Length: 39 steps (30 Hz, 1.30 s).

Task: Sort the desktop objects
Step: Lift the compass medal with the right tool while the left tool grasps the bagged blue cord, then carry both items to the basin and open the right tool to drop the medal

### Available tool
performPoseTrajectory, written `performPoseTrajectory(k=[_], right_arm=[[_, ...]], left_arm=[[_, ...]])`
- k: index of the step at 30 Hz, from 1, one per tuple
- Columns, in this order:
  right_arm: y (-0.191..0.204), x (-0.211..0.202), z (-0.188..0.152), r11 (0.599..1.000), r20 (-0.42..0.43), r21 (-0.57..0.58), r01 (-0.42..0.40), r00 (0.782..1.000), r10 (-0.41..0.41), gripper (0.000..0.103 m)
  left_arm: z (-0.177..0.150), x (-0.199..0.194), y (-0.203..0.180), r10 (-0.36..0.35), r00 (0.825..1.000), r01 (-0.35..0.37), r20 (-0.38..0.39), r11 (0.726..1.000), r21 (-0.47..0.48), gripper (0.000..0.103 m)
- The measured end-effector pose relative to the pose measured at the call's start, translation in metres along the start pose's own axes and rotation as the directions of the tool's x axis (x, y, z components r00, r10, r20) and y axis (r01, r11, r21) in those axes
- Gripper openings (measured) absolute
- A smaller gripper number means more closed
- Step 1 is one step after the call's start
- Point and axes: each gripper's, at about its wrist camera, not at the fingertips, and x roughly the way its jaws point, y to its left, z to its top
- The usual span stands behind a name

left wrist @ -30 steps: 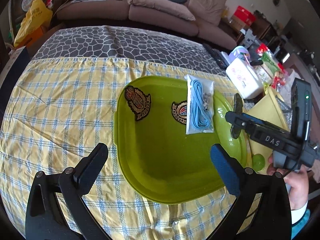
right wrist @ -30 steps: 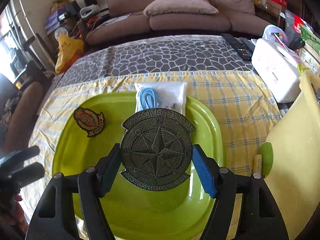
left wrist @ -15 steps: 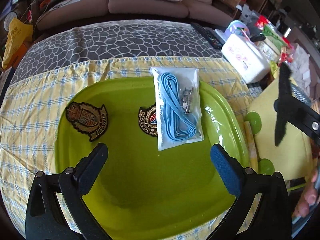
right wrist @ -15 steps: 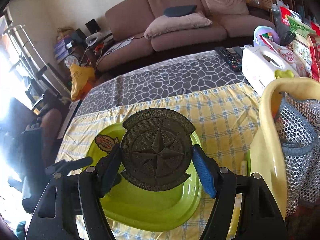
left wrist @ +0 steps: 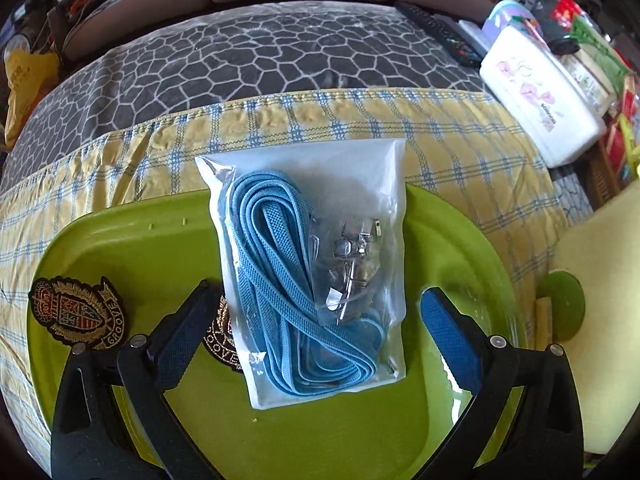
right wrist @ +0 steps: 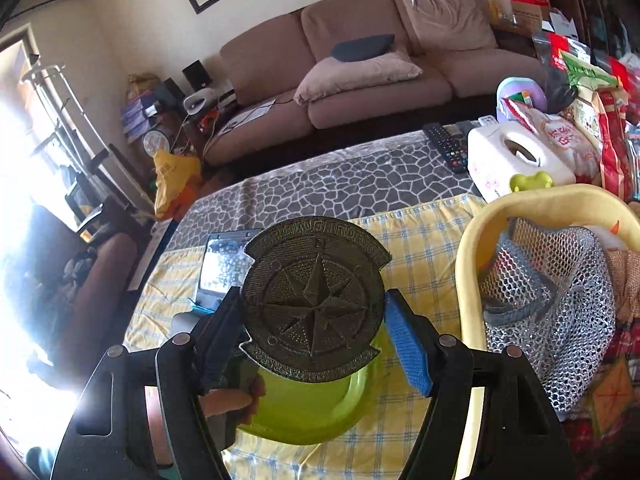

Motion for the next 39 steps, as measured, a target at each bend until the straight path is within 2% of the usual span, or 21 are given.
performPoseTrajectory(k=[2, 5, 6, 9, 14, 16, 17, 20, 29, 31, 33, 34, 35, 37, 39], right_arm=[[-0.003, -0.002, 0.0, 1.0, 0.002, 0.006, -0.002, 1.0, 0.002, 0.072], [-0.006, -0.003, 0.0, 1.0, -0.002, -0.001, 0.001, 1.0, -0.001, 0.072], [-0.007, -0.003, 0.0, 1.0, -0.002, -0.003, 0.004, 1.0, -0.004, 0.072], [-0.01, -0.009, 0.001, 1.0, 0.007, -0.002, 0.011, 1.0, -0.011, 0.072], [-0.019, -0.029, 0.006, 1.0, 0.041, 0.001, 0.027, 0.999, -0.027, 0.072], [-0.026, -0.039, 0.008, 0.999, 0.059, 0.01, 0.05, 0.997, -0.05, 0.072], [-0.031, -0.043, 0.009, 0.998, 0.066, 0.018, 0.063, 0.996, -0.064, 0.072], [-0.049, -0.055, 0.011, 0.993, 0.085, 0.056, 0.109, 0.99, -0.113, 0.072], [-0.097, -0.097, 0.005, 0.969, 0.118, 0.12, 0.217, 0.966, -0.231, 0.072], [-0.11, -0.111, 0.004, 0.96, 0.123, 0.139, 0.243, 0.958, -0.26, 0.072], [-0.124, -0.125, 0.002, 0.948, 0.119, 0.159, 0.274, 0.948, -0.294, 0.072], [-0.131, -0.131, -0.001, 0.941, 0.115, 0.173, 0.291, 0.943, -0.313, 0.072], [-0.138, -0.136, -0.003, 0.933, 0.108, 0.186, 0.308, 0.938, -0.331, 0.072], [-0.149, -0.14, -0.009, 0.919, 0.083, 0.2, 0.34, 0.929, -0.362, 0.072], [-0.155, -0.138, -0.014, 0.915, 0.053, 0.195, 0.352, 0.928, -0.369, 0.072]], left_arm=[[0.0, 0.004, 0.0, 0.007, 1.0, -0.007, 0.002, 1.0, -0.004, 0.099], [-0.002, 0.002, -0.001, 0.023, 0.999, -0.023, 0.027, 1.0, 0.009, 0.074], [-0.003, 0.0, -0.001, 0.01, 0.999, -0.01, 0.033, 1.0, 0.011, 0.063], [-0.005, -0.008, 0.002, -0.013, 0.999, 0.012, 0.044, 1.0, 0.014, 0.05], [-0.011, -0.03, 0.014, -0.064, 0.996, 0.064, 0.064, 0.998, -0.002, 0.036], [-0.013, -0.041, 0.021, -0.082, 0.994, 0.083, 0.075, 0.997, -0.007, 0.032], [-0.013, -0.046, 0.024, -0.094, 0.992, 0.096, 0.081, 0.995, -0.011, 0.023], [-0.014, -0.069, 0.038, -0.149, 0.983, 0.153, 0.107, 0.988, -0.034, 0.014], [-0.018, -0.094, 0.028, -0.19, 0.977, 0.186, 0.102, 0.982, 0.046, 0.007], [-0.022, -0.092, 0.022, -0.164, 0.982, 0.159, 0.098, 0.986, 0.06, 0.007], [-0.027, -0.081, 0.016, -0.098, 0.991, 0.092, 0.088, 0.993, 0.074, 0.007], [-0.028, -0.076, 0.015, -0.093, 0.992, 0.087, 0.084, 0.994, 0.07, 0.009], [-0.03, -0.072, 0.017, -0.088, 0.993, 0.084, 0.082, 0.995, 0.055, 0.016], [-0.032, -0.061, 0.019, -0.075, 0.995, 0.073, 0.061, 0.997, 0.032, 0.02], [-0.034, -0.05, 0.024, -0.091, 0.995, 0.091, 0.038, 0.996, 0.004, 0.025]])
